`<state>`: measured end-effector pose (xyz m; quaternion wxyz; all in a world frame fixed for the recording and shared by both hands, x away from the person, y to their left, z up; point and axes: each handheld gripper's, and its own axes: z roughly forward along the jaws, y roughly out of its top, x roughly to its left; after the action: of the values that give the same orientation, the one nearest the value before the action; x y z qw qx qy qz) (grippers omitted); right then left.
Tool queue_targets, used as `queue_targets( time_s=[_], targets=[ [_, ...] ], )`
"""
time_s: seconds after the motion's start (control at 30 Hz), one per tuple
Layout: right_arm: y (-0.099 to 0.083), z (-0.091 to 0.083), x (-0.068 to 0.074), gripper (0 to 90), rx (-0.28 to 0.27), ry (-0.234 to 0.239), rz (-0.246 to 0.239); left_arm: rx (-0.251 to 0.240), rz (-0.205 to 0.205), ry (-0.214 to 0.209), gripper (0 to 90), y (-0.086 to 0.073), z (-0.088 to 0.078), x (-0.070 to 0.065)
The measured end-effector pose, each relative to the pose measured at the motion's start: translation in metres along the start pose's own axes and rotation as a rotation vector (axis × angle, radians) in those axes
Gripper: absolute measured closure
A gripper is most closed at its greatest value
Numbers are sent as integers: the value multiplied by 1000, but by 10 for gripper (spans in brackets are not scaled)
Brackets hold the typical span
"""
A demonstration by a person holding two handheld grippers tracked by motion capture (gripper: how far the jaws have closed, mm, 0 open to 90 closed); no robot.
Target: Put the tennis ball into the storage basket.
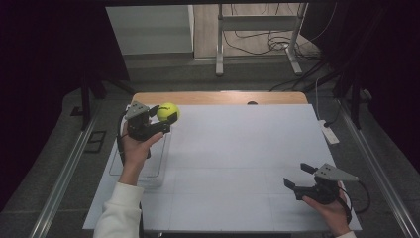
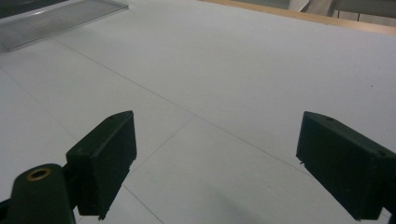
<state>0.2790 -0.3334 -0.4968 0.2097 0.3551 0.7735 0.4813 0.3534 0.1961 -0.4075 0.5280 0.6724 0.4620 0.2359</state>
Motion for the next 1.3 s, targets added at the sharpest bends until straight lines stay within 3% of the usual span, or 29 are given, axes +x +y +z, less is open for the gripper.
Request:
queue_targets(
  time_s=[1.3],
  targets=[
    [0, 1, 0, 125, 4, -1, 4, -11, -63, 85, 272, -2, -5, 37]
  ],
)
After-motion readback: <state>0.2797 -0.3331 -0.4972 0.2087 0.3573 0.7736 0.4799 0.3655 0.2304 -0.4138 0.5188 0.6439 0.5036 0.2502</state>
